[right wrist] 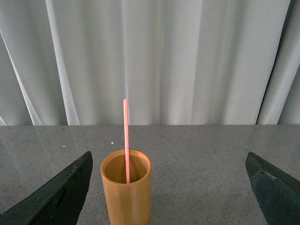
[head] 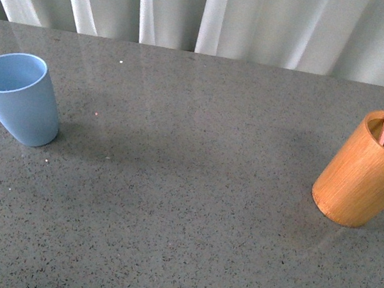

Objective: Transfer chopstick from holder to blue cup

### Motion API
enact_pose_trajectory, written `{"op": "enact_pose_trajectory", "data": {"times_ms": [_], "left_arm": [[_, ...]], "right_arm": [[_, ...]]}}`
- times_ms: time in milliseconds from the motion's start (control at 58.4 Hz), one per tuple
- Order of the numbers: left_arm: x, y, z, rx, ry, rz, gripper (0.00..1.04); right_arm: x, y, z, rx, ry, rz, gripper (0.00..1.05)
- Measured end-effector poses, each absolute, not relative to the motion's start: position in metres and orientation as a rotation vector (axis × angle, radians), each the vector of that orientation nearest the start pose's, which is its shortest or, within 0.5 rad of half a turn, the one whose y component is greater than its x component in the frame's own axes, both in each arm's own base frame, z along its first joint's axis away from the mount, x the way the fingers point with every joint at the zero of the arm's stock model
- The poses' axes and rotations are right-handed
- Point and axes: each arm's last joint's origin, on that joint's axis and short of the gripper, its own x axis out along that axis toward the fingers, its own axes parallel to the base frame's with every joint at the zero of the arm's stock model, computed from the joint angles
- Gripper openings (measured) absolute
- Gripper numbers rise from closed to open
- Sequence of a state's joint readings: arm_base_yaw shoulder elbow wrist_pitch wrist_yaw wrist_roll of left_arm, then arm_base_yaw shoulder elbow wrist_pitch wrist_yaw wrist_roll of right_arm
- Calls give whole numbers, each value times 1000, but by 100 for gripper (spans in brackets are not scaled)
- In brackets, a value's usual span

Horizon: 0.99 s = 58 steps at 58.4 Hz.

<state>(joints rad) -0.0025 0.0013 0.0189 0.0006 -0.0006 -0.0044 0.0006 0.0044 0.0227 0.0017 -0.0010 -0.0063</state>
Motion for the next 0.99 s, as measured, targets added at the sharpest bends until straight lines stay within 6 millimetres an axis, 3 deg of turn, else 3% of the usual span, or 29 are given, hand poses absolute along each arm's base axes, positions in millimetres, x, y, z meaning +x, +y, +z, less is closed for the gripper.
{"op": "enact_pose_trajectory", "data": {"times_ms": [993], "left_arm": [[97, 0, 170, -4, -18, -2, 98]], "right_arm": [[97, 0, 171, -6, -20, 2, 95]]}}
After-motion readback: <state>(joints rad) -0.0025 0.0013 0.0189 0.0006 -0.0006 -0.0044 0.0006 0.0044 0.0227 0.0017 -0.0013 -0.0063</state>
